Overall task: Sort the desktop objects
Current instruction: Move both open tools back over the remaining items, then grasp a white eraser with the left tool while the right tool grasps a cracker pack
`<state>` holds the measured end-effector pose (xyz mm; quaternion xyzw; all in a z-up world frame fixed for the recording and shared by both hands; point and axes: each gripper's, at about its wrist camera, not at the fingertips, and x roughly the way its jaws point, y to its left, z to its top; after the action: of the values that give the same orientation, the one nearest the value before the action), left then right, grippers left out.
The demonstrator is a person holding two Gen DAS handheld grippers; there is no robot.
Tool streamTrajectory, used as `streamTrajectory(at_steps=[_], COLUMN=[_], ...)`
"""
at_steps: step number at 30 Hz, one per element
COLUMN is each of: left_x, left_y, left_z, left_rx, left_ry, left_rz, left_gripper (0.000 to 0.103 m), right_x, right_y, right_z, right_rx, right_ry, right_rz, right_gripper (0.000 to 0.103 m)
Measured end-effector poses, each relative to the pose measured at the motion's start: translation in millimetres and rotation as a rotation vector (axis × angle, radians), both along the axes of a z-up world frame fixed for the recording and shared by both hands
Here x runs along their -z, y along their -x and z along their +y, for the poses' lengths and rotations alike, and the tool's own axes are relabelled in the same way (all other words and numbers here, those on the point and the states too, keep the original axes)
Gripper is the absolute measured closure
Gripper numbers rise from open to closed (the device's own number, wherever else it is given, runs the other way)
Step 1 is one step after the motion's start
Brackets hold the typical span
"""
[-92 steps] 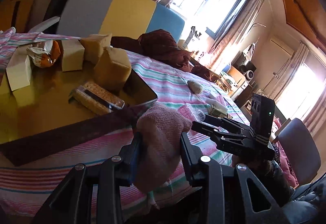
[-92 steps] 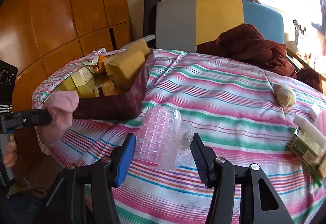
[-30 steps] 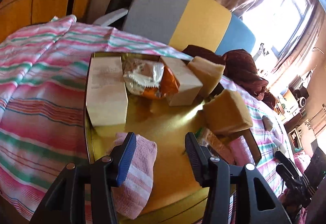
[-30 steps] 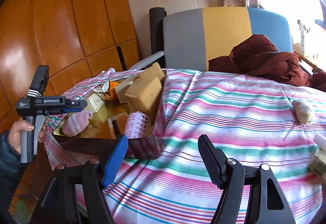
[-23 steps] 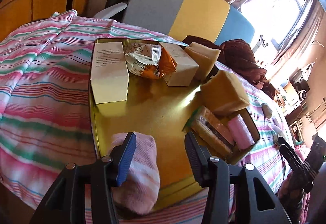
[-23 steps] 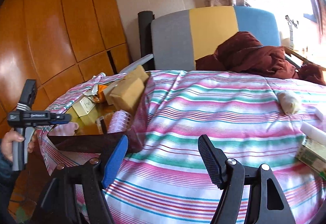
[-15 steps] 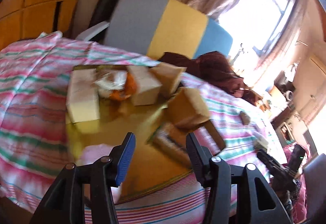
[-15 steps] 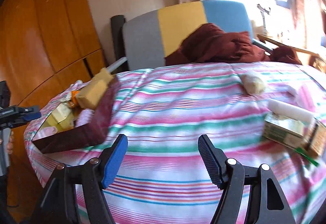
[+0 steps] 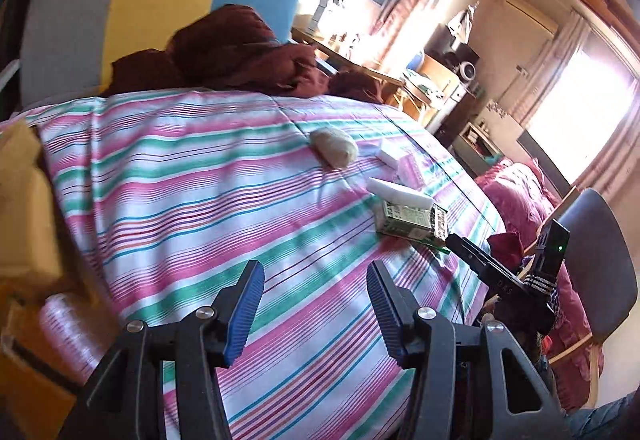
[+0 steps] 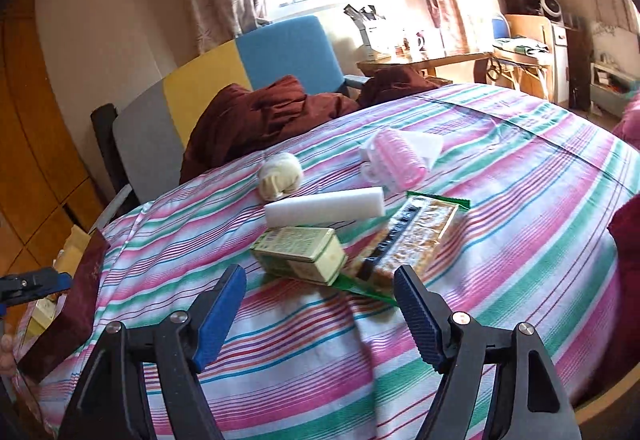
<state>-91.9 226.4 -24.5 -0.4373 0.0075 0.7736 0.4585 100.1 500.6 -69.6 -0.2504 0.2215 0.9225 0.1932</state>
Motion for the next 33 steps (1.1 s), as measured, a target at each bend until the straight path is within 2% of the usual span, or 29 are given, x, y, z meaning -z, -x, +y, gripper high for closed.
streamTrajectory(at_steps=[3,5,7,11,14,21,26,30,33], left_x=[-0.1,-3.9,-7.7,-7.1,-0.2,28.3,53.3,69.5,71.7], left_y=[-0.1,-7.6,-11.3,-13.1,-4.5,7.8,19.7,26.8,26.3], left_z=[52.2,83.7,115.6,170.3,208.7,273.8,297.1,306.0,304.7], left_rx=[0.112,0.199,0.286,0.454,0.549,0.762,0.863,0.900,0.888], left_ry=[0.043,0.066,0.108,0.179,0.228,0.305,0.322,0.334,0.326], left_rz=[0.034,0.089,0.163,0.257,0.276,0.251,0.158,0.095,0.085], left_gripper=[0.040,0.039,0.034,0.024,0.022,0.022,0.022,0.022,0.027], right_x=[6.8,11.2,15.7,24.7,28.2,32.2,34.1,35.1,35.1], right_y=[-2.6,-2.0,-1.8,0.6,1.7,4.7,7.8,8.7,9.5], right_z=[10.3,15.4,19.6,29.0,32.6,34.1,32.9,32.7,32.9], right_rx=[0.024,0.038,0.049,0.063,0.055,0.026,0.007,-0.006,-0.009], right_ry=[0.019,0.026,0.039,0.066,0.080,0.085,0.075,0.075,0.074], right_rz=[-0.002,-0.002,0.008,0.026,0.047,0.080,0.087,0.094,0.093], right_gripper=[0.025,0.025,0.025,0.022,0.022,0.017,0.015,0.014,0.014])
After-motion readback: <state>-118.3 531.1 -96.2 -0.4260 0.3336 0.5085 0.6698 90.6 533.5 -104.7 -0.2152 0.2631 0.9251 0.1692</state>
